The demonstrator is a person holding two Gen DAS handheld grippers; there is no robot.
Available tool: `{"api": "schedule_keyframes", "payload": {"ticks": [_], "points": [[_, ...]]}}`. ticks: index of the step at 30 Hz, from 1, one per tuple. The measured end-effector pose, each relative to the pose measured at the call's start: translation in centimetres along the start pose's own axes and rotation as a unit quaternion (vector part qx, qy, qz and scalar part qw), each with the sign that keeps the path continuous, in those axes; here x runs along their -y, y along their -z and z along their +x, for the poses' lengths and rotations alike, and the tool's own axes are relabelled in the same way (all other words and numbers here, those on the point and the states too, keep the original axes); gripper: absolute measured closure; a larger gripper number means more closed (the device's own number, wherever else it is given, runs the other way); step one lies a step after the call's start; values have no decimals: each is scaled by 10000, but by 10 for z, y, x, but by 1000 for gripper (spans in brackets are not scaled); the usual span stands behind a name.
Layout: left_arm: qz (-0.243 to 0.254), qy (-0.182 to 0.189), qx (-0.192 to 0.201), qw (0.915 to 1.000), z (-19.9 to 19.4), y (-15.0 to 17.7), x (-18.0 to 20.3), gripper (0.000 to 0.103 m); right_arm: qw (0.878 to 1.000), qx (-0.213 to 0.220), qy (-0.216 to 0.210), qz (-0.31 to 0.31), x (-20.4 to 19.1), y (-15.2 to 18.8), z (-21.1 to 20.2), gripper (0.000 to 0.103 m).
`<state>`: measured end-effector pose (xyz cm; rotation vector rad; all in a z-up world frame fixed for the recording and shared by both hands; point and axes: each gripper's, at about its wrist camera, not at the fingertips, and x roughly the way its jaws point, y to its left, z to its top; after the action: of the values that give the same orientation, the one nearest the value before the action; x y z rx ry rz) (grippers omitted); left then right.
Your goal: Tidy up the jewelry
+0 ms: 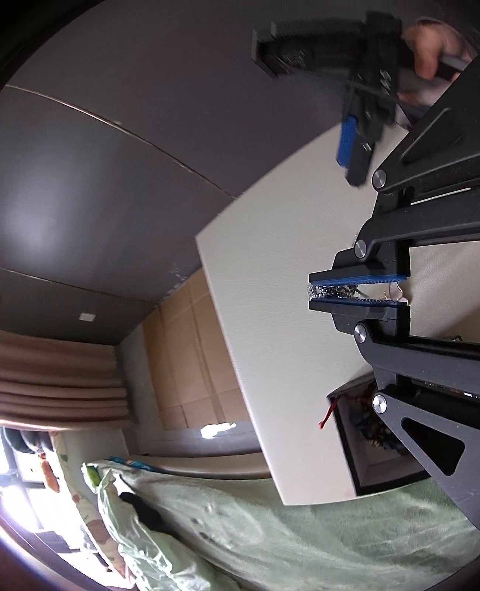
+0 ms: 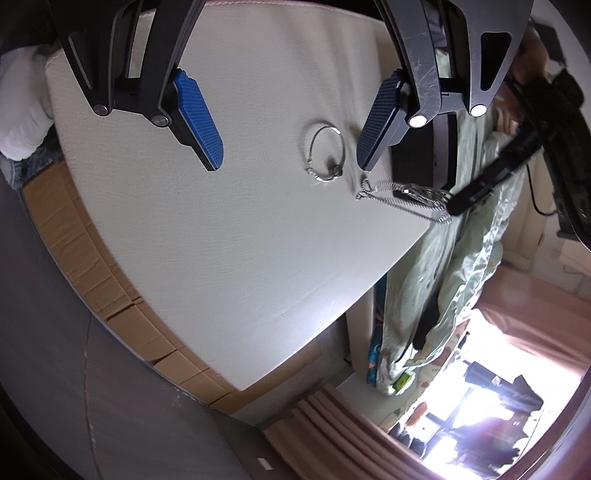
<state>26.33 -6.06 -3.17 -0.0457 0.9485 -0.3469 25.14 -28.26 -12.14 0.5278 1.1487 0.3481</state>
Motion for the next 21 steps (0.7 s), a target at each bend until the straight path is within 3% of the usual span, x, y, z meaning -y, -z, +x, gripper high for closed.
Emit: {"api": "schedule_keyframes", "payload": {"ticks": [4,9,11,15,19,21], "points": [[-95,89,277,9995,-21,-2,-4,103,9991,-65,111,-397,-17,3,8,29],[-176,173,598,9979,-44,-8,-8,103,9963,-285,344,-731,-29,7,25,45],[-152,247,572,9979,-45,-10,-8,103,9946,-376,489,-833,-33,7,33,53],[-170,284,399,9987,-36,-6,-10,103,9907,-446,759,-1036,-41,8,45,58],[-208,305,194,9991,-26,-3,-11,103,9870,-601,909,-1180,-46,10,57,75],[-289,321,34,9991,-18,-2,-14,101,9815,-583,1172,-1397,-50,12,60,94]]}}
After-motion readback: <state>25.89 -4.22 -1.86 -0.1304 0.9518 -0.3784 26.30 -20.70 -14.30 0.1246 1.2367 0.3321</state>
